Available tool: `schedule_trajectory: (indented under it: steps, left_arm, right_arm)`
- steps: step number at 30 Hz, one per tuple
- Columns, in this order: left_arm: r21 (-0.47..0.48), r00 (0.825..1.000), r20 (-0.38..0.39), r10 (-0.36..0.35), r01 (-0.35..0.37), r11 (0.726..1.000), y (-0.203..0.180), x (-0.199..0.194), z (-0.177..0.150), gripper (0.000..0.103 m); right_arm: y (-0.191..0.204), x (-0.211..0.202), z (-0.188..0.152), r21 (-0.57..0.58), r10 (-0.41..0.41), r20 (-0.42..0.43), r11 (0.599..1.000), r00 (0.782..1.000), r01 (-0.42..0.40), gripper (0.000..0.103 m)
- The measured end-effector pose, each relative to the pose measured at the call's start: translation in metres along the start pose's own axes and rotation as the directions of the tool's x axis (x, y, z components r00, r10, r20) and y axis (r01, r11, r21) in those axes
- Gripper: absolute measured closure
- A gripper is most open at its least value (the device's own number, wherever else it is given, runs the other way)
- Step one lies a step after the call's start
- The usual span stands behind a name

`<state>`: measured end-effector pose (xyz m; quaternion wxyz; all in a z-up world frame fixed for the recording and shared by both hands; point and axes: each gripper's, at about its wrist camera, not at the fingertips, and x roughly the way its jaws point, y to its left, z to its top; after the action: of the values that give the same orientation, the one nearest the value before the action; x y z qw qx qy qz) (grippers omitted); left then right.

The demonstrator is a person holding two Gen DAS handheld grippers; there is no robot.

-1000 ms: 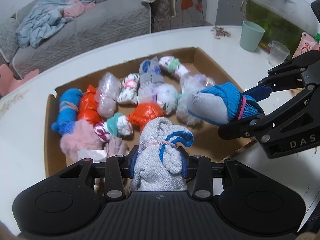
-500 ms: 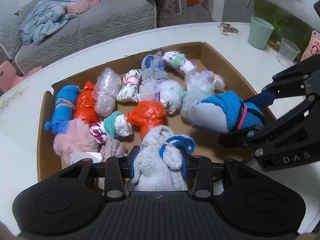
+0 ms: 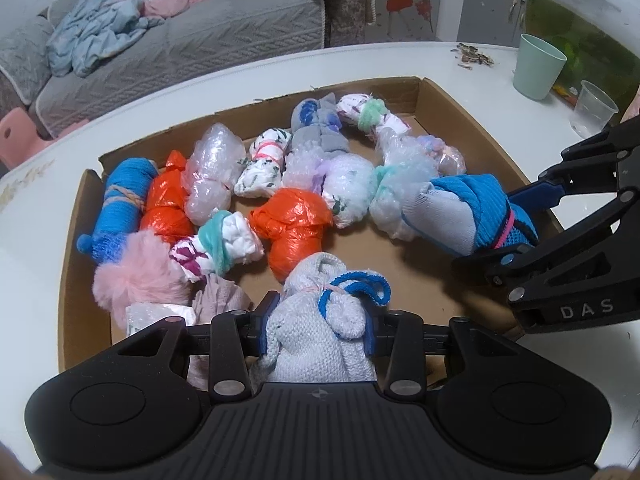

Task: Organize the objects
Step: 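Carry both bundles over the tray and lower them beside the others, then open both grippers and lift them away from the tray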

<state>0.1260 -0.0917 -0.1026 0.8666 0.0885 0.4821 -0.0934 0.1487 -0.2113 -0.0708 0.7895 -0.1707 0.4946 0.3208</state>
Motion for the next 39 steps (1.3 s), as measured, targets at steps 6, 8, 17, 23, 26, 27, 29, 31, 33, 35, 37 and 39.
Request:
schedule_trajectory:
  steps: [6, 8, 17, 23, 26, 27, 29, 31, 33, 35, 37, 39]
  left_arm:
    - [-0.063, 0.996, -0.087, -0.037, 0.032, 0.997, 0.009, 0.009, 0.002, 0.056]
    - [-0.071, 0.994, -0.102, -0.041, 0.034, 0.997, 0.01, 0.009, 0.004, 0.056]
    - [-0.077, 0.99, -0.132, -0.042, 0.032, 0.996, 0.006, 0.008, 0.005, 0.036]
    - [-0.093, 0.992, -0.121, -0.033, 0.022, 0.995, 0.015, -0.004, 0.003, 0.016]
    - [-0.097, 0.995, -0.085, -0.05, 0.042, 0.994, 0.015, -0.024, 0.002, 0.008]
    - [-0.095, 0.997, -0.064, -0.039, 0.033, 0.995, 0.014, -0.033, 0.001, 0.003]
    - [-0.086, 1.0, -0.022, -0.003, 0.001, 0.996, 0.013, -0.051, -0.002, 0.001]
    - [-0.086, 1.0, 0.012, 0.017, -0.016, 0.996, 0.013, -0.068, -0.003, 0.0]
    - [-0.095, 0.999, 0.032, 0.043, -0.04, 0.995, 0.015, -0.081, -0.006, 0.0]
    - [-0.098, 0.998, 0.026, 0.051, -0.048, 0.994, 0.019, -0.092, -0.011, 0.0]
    - [-0.116, 0.999, 0.037, 0.039, -0.035, 0.993, 0.023, -0.102, -0.019, 0.0]
    - [-0.139, 0.998, 0.061, 0.018, -0.01, 0.99, 0.03, -0.112, -0.027, 0.0]
  right_arm:
    - [-0.006, 0.001, 0.002, 0.049, 0.023, -0.019, 0.999, 1.0, -0.022, 0.053]
    - [-0.008, 0.0, 0.003, 0.072, 0.036, -0.027, 0.997, 0.999, -0.034, 0.053]
    - [-0.002, -0.001, 0.001, 0.057, 0.045, -0.054, 0.998, 0.998, -0.042, 0.052]
    - [-0.002, -0.01, 0.002, 0.068, 0.032, -0.017, 0.997, 0.999, -0.03, 0.043]
    - [-0.001, -0.023, 0.002, 0.079, 0.045, 0.019, 0.996, 0.999, -0.046, 0.026]
    - [-0.002, -0.028, 0.002, 0.087, 0.043, 0.032, 0.995, 0.999, -0.045, 0.024]
    - [-0.003, -0.036, 0.001, 0.114, 0.049, 0.054, 0.992, 0.997, -0.055, 0.021]
    - [-0.003, -0.043, 0.0, 0.137, 0.039, 0.073, 0.989, 0.997, -0.048, 0.009]
    - [0.001, -0.047, -0.002, 0.151, 0.03, 0.085, 0.988, 0.996, -0.043, 0.006]
    - [0.006, -0.052, -0.004, 0.153, 0.027, 0.091, 0.987, 0.995, -0.041, 0.004]
    - [0.013, -0.057, -0.007, 0.14, 0.012, 0.104, 0.99, 0.995, -0.027, 0.001]
    - [0.019, -0.062, -0.008, 0.128, -0.002, 0.118, 0.992, 0.993, -0.013, 0.001]
